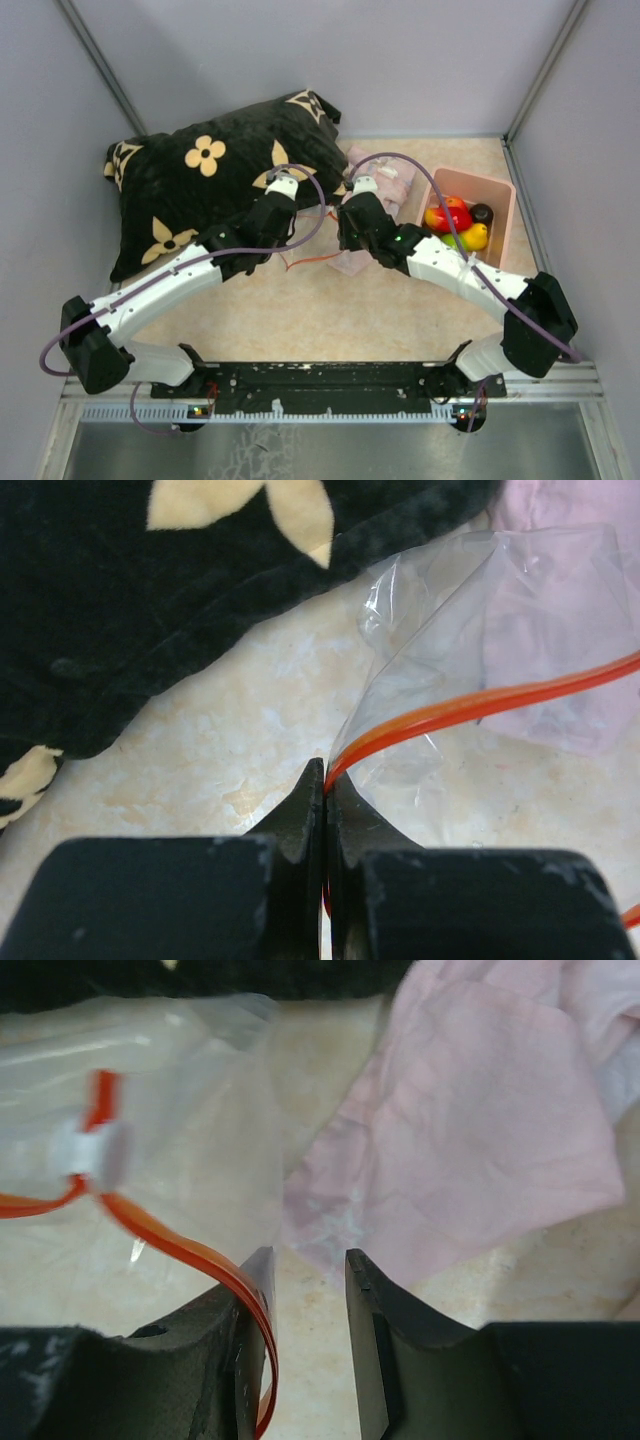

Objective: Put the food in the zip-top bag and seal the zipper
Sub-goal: Open the zipper of the food storage bag, then pick up the fake fruit from the bin.

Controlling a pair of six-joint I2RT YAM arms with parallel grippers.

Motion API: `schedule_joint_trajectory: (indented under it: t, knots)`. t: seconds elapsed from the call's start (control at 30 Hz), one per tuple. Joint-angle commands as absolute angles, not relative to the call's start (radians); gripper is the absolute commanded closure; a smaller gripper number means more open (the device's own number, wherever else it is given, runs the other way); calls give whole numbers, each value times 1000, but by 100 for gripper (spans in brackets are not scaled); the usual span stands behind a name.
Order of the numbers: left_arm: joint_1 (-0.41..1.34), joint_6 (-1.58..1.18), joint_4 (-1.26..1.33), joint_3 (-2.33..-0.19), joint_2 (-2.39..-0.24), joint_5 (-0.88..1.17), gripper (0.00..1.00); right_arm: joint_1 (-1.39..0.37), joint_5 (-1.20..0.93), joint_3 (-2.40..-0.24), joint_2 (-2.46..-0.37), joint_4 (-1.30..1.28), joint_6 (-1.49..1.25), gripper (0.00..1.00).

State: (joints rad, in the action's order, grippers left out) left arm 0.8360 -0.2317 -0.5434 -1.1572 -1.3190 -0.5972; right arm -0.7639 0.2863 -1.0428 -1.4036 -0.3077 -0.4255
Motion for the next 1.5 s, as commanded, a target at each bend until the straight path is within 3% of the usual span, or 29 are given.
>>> schedule_joint_trajectory:
  t: [0.0, 0.37, 0.63, 1.03, 1.47]
  knots:
    - [828, -287, -584, -1191, -1296, -675, 100, -728, 341, -1023, -1380, -280, -400, 64]
    - [828, -391, -697, -1277, -1358, -720, 100, -725, 39, -1122, -1399, -160, -334, 62]
    - [828, -401, -713, -1281, -1364, -729, 100, -726, -100, -1167, -1371, -170, -328, 39]
    - [828, -399, -727, -1292, -1381, -726, 100, -678, -168, -1176, -1247, -300, -305, 32]
    - [827, -378, -730, -1299, -1362, -740, 100, -439, 159, -1212, -1116, -600, -230, 28]
